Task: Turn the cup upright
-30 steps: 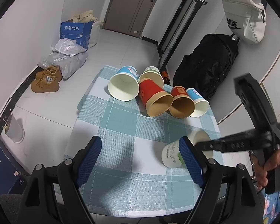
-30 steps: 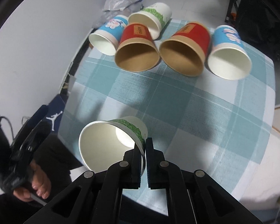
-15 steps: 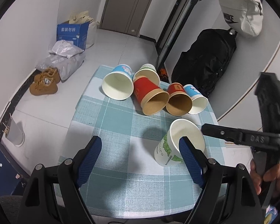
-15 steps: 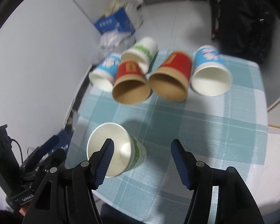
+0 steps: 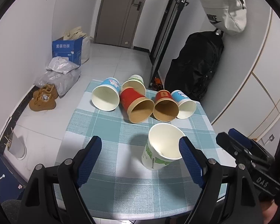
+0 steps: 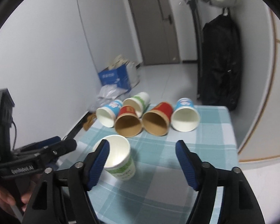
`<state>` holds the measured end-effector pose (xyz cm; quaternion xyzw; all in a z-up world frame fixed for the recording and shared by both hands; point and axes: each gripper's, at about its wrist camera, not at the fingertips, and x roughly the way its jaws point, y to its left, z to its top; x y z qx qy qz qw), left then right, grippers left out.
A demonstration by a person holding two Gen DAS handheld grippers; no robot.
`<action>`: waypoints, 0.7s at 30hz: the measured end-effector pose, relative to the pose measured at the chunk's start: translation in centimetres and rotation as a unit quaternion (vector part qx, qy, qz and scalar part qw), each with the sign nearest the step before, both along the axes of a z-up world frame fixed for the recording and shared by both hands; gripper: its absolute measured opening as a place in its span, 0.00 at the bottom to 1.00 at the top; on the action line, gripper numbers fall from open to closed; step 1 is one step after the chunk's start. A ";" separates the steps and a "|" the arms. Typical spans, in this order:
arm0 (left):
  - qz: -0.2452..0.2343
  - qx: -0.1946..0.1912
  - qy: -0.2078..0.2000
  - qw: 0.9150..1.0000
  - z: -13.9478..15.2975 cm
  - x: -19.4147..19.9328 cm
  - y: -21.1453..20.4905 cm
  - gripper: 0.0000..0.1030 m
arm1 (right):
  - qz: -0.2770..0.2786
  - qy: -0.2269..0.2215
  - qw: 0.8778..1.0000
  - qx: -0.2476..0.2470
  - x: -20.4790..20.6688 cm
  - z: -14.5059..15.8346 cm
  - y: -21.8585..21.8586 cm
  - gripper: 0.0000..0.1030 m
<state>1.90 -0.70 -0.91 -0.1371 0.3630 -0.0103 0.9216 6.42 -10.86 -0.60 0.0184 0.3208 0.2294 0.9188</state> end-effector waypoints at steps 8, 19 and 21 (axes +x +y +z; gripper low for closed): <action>0.004 0.019 -0.020 1.000 0.7 -1.2 -1.2 0.79 | -0.017 -0.011 0.999 0.036 -1.9 -0.1 -1.8 0.83; 0.012 0.039 -0.020 0.999 0.3 -2.0 -1.7 0.79 | -0.036 -0.050 0.996 0.072 -4.7 1.1 -3.7 0.96; 0.018 0.037 -0.019 0.999 0.3 -2.1 -1.5 0.79 | -0.038 -0.046 0.995 0.075 -4.9 1.0 -4.0 0.96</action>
